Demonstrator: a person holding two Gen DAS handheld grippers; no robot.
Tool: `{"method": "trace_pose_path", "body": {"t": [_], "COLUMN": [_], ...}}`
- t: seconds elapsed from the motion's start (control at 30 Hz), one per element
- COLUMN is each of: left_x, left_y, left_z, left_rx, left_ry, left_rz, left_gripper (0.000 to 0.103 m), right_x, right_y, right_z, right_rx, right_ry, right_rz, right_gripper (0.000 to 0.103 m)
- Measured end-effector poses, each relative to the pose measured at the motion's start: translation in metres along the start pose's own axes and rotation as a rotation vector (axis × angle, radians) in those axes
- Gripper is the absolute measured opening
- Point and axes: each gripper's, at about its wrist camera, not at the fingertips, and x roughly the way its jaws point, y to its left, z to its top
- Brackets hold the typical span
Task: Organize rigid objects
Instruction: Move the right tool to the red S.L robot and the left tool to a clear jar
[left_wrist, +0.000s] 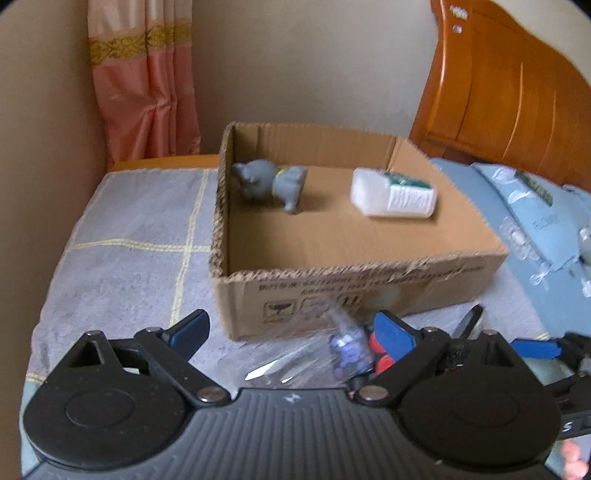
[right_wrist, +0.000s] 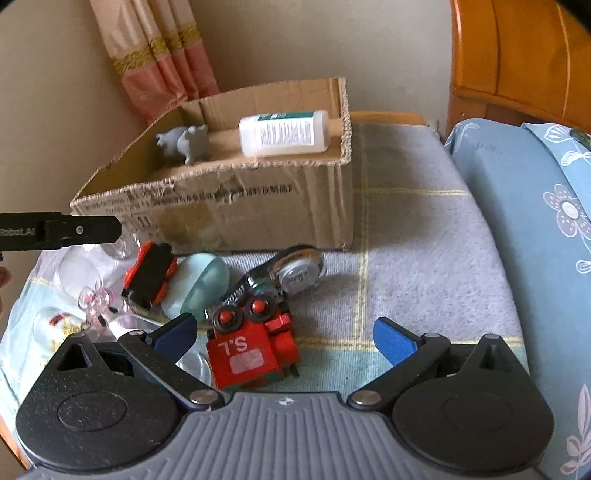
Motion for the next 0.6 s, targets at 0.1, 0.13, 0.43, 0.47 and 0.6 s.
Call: {"method": "trace_pose_path", "body": {"t": [0.1,0.13,0.43,0.47,0.6], "left_x": [0.001,0.000,-0.017,-0.019,-0.026], "left_y": [0.006,0.009,0.045,0.049,0.055], "left_z": [-0.007,-0.008,-0.026,-0.028,-0.033], "left_rx": [0.012,0.012,0.029,0.023,0.001], "left_ry": [0.018,0.024,0.031,0.027,0.009], "left_rz": [0.024,0.029,0.107,0.103,0.087], "left_gripper": [0.096,0.096,0.096,0.096,0.097], "right_x": [0.005,0.007,0.008,0.007,0.006], "right_y": [0.001,0.001,-0.007,-0.007,-0.005], "right_z": [-0.002,-0.003,-0.012,-0.014,-0.020], "right_rx": [-0.026,-0.033,-0.107,-0.127,-0.186], "right_ry": [0.026,0.033,0.047,0.045,0.032], "right_rz": [-0.008,-0.013,-0.109,-0.117,-0.096], "right_gripper": [0.103,0.103,0.103,0.103,0.103]}}
